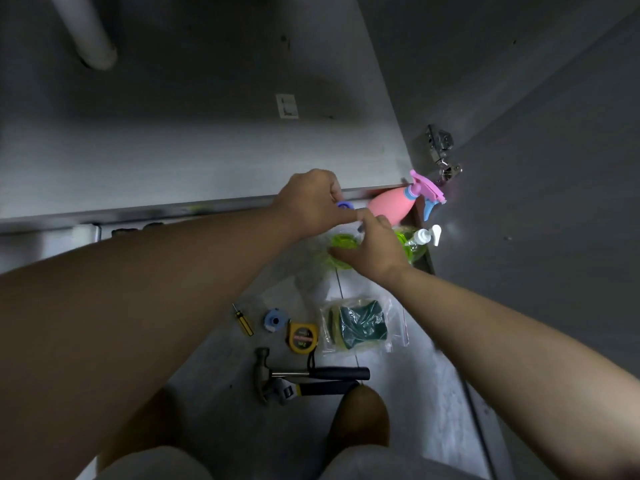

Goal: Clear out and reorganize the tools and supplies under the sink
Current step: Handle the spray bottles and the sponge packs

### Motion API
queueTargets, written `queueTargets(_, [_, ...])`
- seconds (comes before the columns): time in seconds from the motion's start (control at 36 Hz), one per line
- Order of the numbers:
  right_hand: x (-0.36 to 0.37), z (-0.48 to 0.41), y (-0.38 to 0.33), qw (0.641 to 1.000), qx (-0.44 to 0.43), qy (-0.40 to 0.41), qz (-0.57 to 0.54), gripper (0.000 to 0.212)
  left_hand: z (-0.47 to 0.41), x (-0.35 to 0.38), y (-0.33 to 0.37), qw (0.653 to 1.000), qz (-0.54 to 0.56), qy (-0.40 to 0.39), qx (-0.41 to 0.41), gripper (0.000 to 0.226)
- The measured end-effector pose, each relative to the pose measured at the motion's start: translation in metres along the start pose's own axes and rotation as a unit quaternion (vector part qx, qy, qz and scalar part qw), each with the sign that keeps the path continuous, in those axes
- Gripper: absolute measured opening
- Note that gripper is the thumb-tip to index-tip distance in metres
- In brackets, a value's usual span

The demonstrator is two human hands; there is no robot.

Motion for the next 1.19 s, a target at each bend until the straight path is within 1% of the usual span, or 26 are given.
queueTargets(0.06, [-0.004, -0.010, 0.011, 0.999, 0.040, -0.001, -0.017, 0.071, -0.002, 0.000, -0.002, 1.000, 0.016, 0.003, -0.006, 0.028])
queueTargets(0.14, [-0.010, -0.022, 0.033, 0.988, 0.126, 0.014, -0.091, 0.073, -0.002, 0.000, -0.012, 1.000, -0.008, -0.009, -0.007, 0.012])
queueTargets(0.17, [-0.011, -0.025, 0.039, 0.983, 0.148, 0.025, -0.109, 0.072, -0.001, 0.001, -0.016, 1.000, -0.020, -0.017, -0.007, 0.010])
queueTargets(0.25, [-0.011, -0.035, 0.052, 0.969, 0.190, 0.052, -0.148, 0.062, 0.001, 0.003, -0.030, 0.998, -0.043, -0.047, -0.012, 0.016])
queueTargets(0.33, [-0.008, -0.045, 0.061, 0.956, 0.217, 0.071, -0.186, 0.060, 0.001, 0.005, -0.043, 0.995, -0.062, -0.074, -0.018, 0.011])
queueTargets(0.42, [-0.001, -0.054, 0.069, 0.947, 0.231, 0.076, -0.211, 0.069, 0.003, 0.006, -0.053, 0.993, -0.073, -0.091, -0.020, 0.013])
queueTargets(0.5, [0.006, -0.061, 0.077, 0.941, 0.231, 0.082, -0.232, 0.071, 0.005, 0.007, -0.057, 0.992, -0.080, -0.097, -0.013, 0.014])
queueTargets(0.61, [0.015, -0.068, 0.087, 0.934, 0.223, 0.066, -0.270, 0.080, 0.009, 0.012, -0.054, 0.988, -0.101, -0.113, 0.010, 0.017])
queueTargets(0.72, [0.018, -0.070, 0.093, 0.928, 0.220, 0.063, -0.294, 0.083, 0.013, 0.018, -0.053, 0.982, -0.112, -0.146, 0.032, 0.008])
queueTargets(0.78, [0.017, -0.067, 0.094, 0.924, 0.224, 0.066, -0.301, 0.079, 0.015, 0.023, -0.054, 0.978, -0.123, -0.162, 0.042, 0.005])
queueTargets(0.86, [0.011, -0.055, 0.090, 0.925, 0.223, 0.073, -0.300, 0.054, 0.019, 0.031, -0.057, 0.970, -0.139, -0.191, 0.049, 0.006])
queueTargets(0.89, [0.011, -0.050, 0.088, 0.923, 0.226, 0.061, -0.304, 0.052, 0.021, 0.034, -0.059, 0.968, -0.145, -0.201, 0.045, 0.009])
queueTargets(0.92, [0.011, -0.043, 0.085, 0.925, 0.230, 0.035, -0.302, 0.055, 0.024, 0.038, -0.060, 0.965, -0.153, -0.211, 0.039, 0.014])
queueTargets(0.94, [0.011, -0.037, 0.082, 0.932, 0.227, -0.005, -0.281, 0.059, 0.027, 0.043, -0.061, 0.961, -0.161, -0.222, 0.032, 0.018])
queueTargets(0.97, [0.010, -0.029, 0.079, 0.945, 0.217, -0.054, -0.238, 0.059, 0.031, 0.049, -0.061, 0.956, -0.171, -0.237, 0.027, 0.021])
queueTargets(1.0, [0.008, -0.020, 0.077, 0.955, 0.204, -0.110, -0.183, 0.054, 0.036, 0.058, -0.059, 0.947, -0.187, -0.259, 0.026, 0.024])
queueTargets(1.03, [0.005, -0.011, 0.077, 0.958, 0.194, -0.167, -0.125, 0.043, 0.041, 0.067, -0.056, 0.934, -0.210, -0.288, 0.029, 0.028])
queueTargets(1.06, [0.001, 0.001, 0.077, 0.953, 0.192, -0.220, -0.080, 0.035, 0.047, 0.078, -0.053, 0.917, -0.234, -0.321, 0.035, 0.034])
queueTargets(1.08, [-0.002, 0.012, 0.080, 0.942, 0.197, -0.267, -0.055, 0.032, 0.051, 0.089, -0.049, 0.900, -0.254, -0.351, 0.041, 0.039])
queueTargets(1.14, [-0.003, 0.040, 0.090, 0.904, 0.249, -0.340, -0.070, 0.039, 0.055, 0.113, -0.040, 0.879, -0.268, -0.390, 0.049, 0.048])
queueTargets(1.19, [0.000, 0.078, 0.104, 0.852, 0.317, -0.403, -0.106, 0.052, 0.056, 0.136, -0.030, 0.882, -0.254, -0.395, 0.047, 0.054])
Point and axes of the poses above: each hand's wrist, its own z-axis away from the middle knuckle, its own x-axis out of the palm, y = z × x, the point moved 6 cm from there along -z, towards the middle knuckle, and after that the axes turned 5 degrees about -z, right-handed, at the moved point
